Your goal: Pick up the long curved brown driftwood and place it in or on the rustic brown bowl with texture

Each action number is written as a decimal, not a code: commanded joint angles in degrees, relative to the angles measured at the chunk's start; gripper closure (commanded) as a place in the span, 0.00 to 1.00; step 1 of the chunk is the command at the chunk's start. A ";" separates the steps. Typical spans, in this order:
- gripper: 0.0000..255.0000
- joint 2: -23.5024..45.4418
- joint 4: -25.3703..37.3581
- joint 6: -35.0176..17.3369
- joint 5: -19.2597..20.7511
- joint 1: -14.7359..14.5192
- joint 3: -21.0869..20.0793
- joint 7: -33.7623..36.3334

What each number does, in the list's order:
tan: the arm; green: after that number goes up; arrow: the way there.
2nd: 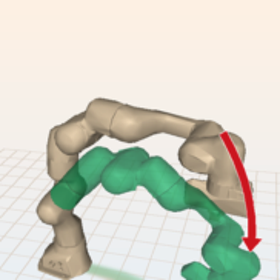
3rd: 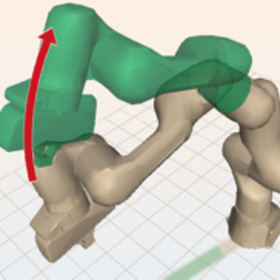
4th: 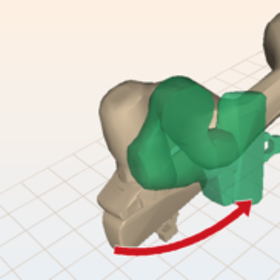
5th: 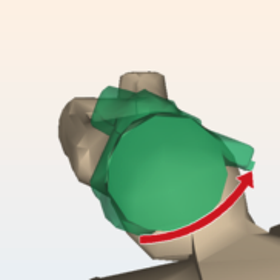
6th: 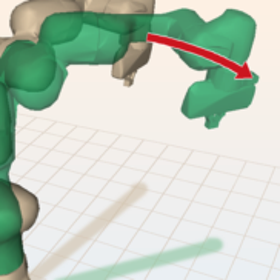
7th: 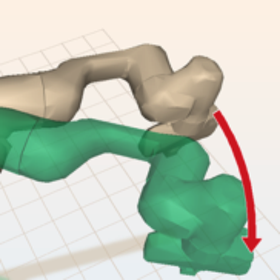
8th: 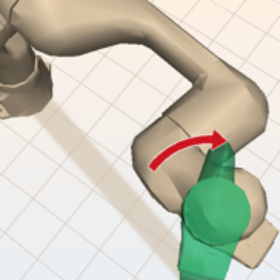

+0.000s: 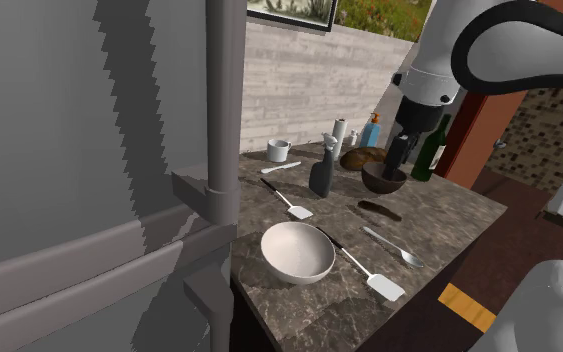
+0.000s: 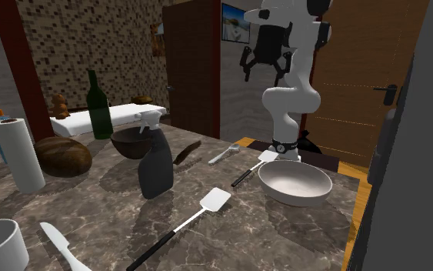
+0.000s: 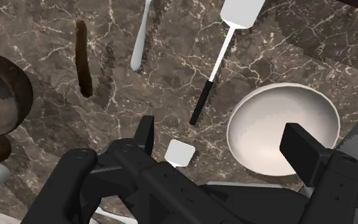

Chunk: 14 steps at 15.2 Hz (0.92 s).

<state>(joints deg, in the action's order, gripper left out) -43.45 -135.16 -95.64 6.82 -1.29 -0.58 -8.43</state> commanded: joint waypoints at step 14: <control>0.00 14.60 -2.75 -16.56 0.44 4.60 16.51 -11.58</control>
<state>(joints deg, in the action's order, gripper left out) -30.06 -137.27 -110.46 7.44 3.03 14.67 -19.05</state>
